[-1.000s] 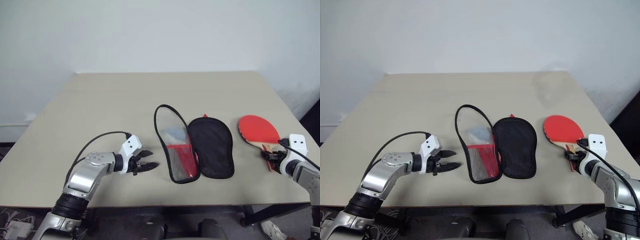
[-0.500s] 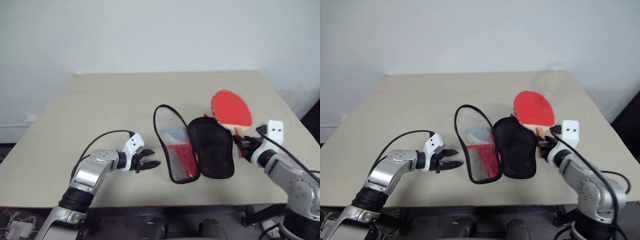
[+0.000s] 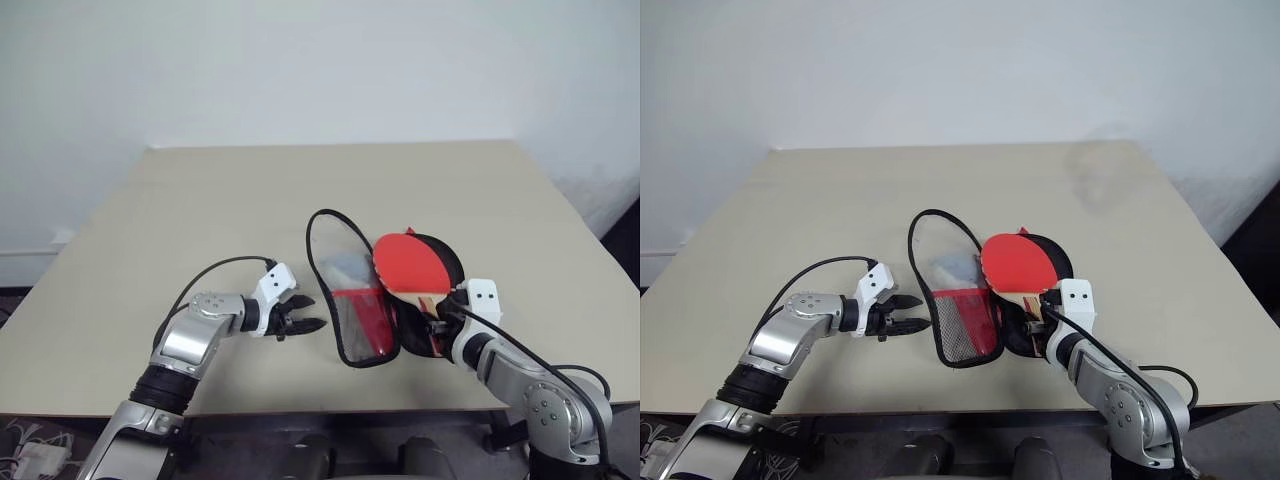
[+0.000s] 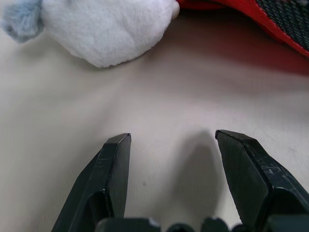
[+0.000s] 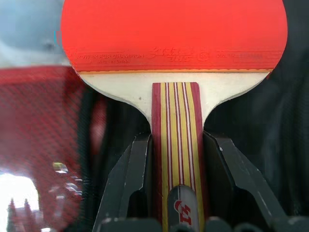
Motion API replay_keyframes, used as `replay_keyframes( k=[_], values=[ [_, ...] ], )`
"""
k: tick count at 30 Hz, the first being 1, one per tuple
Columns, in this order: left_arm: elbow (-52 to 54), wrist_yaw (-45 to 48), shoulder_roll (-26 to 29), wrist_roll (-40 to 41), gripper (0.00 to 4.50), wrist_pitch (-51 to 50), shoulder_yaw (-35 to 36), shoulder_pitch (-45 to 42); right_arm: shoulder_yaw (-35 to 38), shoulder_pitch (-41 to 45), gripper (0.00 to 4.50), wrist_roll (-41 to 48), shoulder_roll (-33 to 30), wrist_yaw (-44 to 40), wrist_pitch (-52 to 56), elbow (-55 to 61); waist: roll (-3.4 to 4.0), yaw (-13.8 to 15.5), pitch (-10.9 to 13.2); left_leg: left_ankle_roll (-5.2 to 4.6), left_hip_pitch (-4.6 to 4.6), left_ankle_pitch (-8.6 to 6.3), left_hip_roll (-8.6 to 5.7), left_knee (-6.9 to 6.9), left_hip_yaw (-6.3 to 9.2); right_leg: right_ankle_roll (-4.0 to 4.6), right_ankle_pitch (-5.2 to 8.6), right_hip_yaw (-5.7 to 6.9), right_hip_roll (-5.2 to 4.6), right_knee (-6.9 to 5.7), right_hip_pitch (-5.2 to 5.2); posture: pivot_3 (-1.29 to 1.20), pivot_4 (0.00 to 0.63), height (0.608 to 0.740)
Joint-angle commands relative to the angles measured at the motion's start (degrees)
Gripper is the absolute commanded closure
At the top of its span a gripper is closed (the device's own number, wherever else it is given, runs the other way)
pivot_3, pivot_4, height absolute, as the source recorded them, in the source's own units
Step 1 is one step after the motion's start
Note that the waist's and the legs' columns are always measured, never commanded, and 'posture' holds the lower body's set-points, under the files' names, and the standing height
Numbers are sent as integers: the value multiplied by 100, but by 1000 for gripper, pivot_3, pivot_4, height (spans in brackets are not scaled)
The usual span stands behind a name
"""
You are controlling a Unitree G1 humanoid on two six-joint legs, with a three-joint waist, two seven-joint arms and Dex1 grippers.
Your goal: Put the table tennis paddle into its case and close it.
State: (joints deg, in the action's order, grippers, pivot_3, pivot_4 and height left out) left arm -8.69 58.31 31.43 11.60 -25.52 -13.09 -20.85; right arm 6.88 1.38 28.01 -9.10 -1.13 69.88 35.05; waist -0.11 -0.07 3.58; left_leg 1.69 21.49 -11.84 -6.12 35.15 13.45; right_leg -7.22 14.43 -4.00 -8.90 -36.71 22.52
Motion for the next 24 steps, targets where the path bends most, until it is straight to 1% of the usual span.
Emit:
replay_keyframes(
  k=[1,7,14,18,23,24],
  values=[
    [131,40,29,-15,1539,96,46,-65,6,102,3368,-160,-62,-46,-426,7,0,0,0,0,0,0,0,0,0,0,0,0,0,0,0,0,0,740],
    [199,18,83,-21,1539,75,76,14,-58,148,3368,-245,-132,-129,-605,-25,0,0,0,0,0,0,0,-1,0,0,0,0,0,0,0,0,0,740],
    [412,-32,128,-6,1539,-3,123,100,-623,67,3368,-571,-160,-92,-654,-325,-1,-1,-1,0,-2,0,1,-2,0,0,0,0,0,0,0,0,0,740],
    [493,-68,175,-13,1539,-56,142,176,-852,-57,3368,-708,-61,-93,-747,-499,-9,-3,-6,1,-8,-1,4,-4,0,0,0,0,3,0,-4,0,0,740],
    [572,-108,214,7,1539,-91,168,252,-740,-7,3368,-708,57,-123,-780,-582,-21,-2,-12,9,-39,-7,15,-15,-10,0,0,1,6,0,-20,0,0,740],
    [577,-116,214,7,1539,-92,168,255,-708,13,3018,-737,51,-111,-778,-617,-22,-2,-12,10,-42,-7,16,-17,-11,1,1,1,6,0,-22,0,0,740]
  ],
)
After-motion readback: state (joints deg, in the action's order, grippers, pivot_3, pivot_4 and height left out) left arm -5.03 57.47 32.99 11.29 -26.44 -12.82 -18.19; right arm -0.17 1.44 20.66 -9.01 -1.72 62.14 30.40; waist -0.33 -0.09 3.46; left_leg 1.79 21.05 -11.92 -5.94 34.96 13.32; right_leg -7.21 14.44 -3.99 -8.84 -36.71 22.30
